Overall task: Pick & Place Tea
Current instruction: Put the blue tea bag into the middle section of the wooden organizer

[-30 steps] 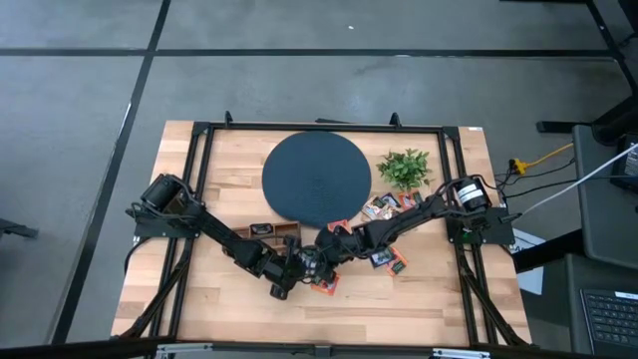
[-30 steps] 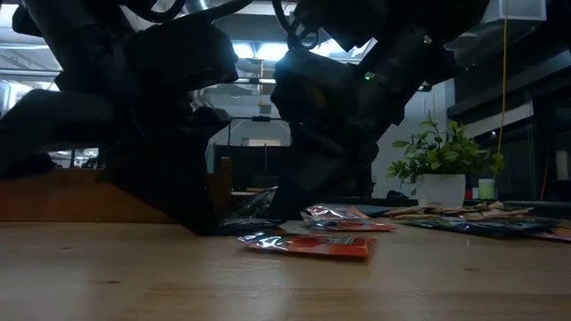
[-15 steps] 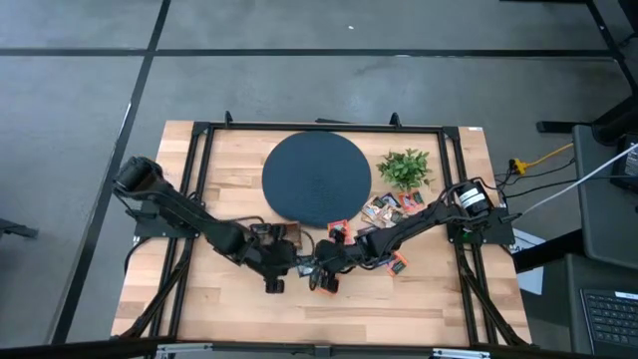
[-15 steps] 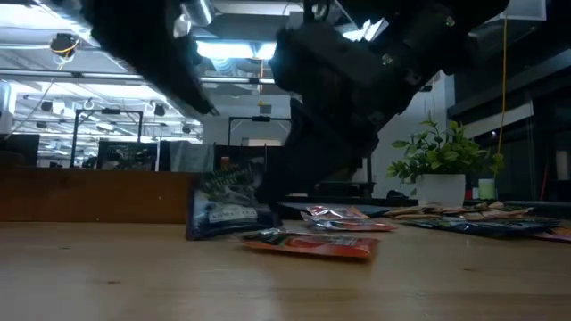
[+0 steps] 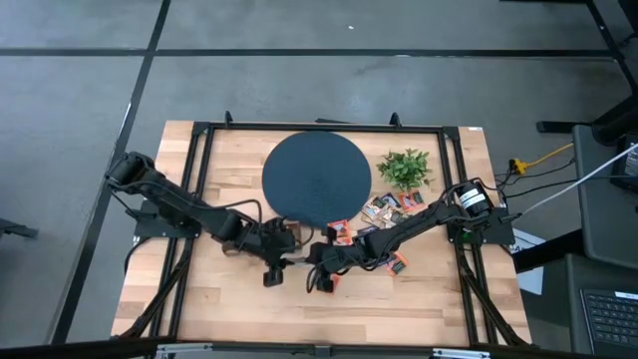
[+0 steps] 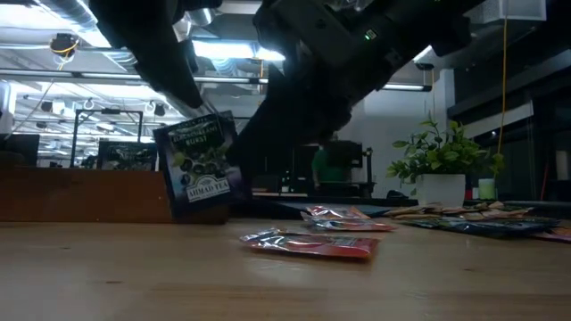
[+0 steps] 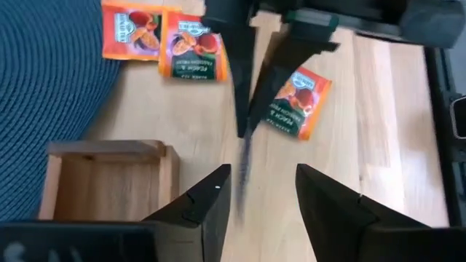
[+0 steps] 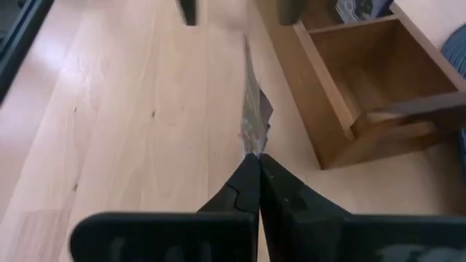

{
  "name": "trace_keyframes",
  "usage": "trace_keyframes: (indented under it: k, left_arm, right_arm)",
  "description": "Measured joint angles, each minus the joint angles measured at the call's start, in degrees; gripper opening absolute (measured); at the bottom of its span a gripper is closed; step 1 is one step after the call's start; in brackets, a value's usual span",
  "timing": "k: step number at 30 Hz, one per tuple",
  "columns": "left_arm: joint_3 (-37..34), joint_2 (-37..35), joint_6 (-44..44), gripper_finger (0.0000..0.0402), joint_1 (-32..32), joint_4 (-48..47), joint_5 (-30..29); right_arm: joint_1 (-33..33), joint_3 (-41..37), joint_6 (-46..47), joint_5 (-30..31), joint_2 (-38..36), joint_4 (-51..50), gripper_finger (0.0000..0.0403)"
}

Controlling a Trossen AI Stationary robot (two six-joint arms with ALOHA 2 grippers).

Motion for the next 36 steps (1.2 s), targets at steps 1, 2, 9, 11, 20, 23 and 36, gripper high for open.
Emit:
trace_keyframes:
  k: [1,2,9,11,20,23,36]
  left_arm:
    - [0.00,0.00,-0.01,0.0154,0.11,-0.11,-0.02]
    - [0.00,0.00,-0.01,0.0155,0.29,-0.36,-0.02]
    - [0.00,0.00,-0.84,0.0155,1.27,-3.66,-0.09]
    - [0.00,0.00,-0.82,0.0155,1.25,-3.82,-0.04]
    - [0.02,0.00,0.20,0.0155,1.22,-3.92,-0.04]
    - [0.02,0.00,0.21,0.0151,1.22,-4.23,-0.04]
    - [0.02,0.00,2.20,0.0022,1.22,-5.68,1.56]
  right_arm:
    - [0.00,0.12,-0.22,0.01,0.00,0.00,0.0004]
    - [0.00,0.25,-0.46,0.00,0.00,0.00,0.0004]
    - [0.00,1.65,-2.85,0.02,0.00,0.03,0.0005]
    - [0.00,1.98,-2.88,0.02,0.00,-0.01,0.0005]
    - [0.00,2.97,-4.65,2.23,0.00,0.06,0.0005]
    - [-0.20,2.97,-4.74,2.36,0.00,0.15,0.0005]
    - [-0.92,2.97,-4.69,2.40,0.00,0.64,0.0005]
